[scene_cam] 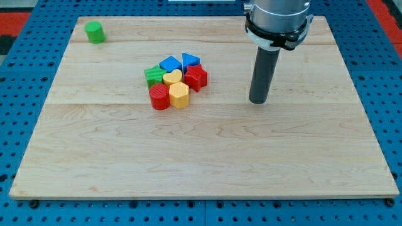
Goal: Slide the red circle towards the bottom left
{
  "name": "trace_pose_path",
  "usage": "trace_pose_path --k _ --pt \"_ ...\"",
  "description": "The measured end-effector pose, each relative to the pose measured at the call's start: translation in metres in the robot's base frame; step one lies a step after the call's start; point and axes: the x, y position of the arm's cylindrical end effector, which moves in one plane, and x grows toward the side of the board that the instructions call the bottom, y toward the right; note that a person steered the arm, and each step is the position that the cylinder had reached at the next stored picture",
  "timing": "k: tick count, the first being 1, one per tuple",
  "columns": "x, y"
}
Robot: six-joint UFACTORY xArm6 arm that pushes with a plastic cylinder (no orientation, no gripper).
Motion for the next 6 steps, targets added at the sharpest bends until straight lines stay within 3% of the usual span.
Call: trace_pose_path --k 2,3,4,6 --pt "-0.009 0.008" --pt "-0.038 0.014" --pt "-0.079 -0.015" --pt "-0.091 -0.137"
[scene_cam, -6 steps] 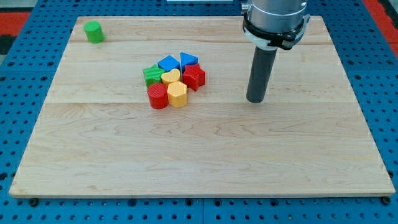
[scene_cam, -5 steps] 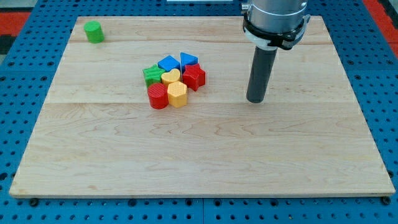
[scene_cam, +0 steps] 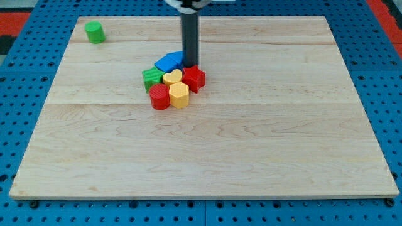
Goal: Slide the red circle towards the bottom left
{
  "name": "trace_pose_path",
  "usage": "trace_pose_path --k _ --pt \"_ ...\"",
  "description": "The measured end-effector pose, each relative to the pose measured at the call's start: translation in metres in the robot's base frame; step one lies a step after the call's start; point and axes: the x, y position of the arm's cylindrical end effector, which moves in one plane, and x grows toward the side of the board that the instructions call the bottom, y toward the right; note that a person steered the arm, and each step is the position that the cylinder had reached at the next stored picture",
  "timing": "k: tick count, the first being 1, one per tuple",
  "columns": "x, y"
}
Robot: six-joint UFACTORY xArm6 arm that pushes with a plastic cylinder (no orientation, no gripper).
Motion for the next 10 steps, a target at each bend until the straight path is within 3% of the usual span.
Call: trace_pose_path --k 4,7,8,10 --pt "0.088 -0.019" --pt "0.098 -0.11" --pt "0.132 -0.112" --pt "0.146 -0.097"
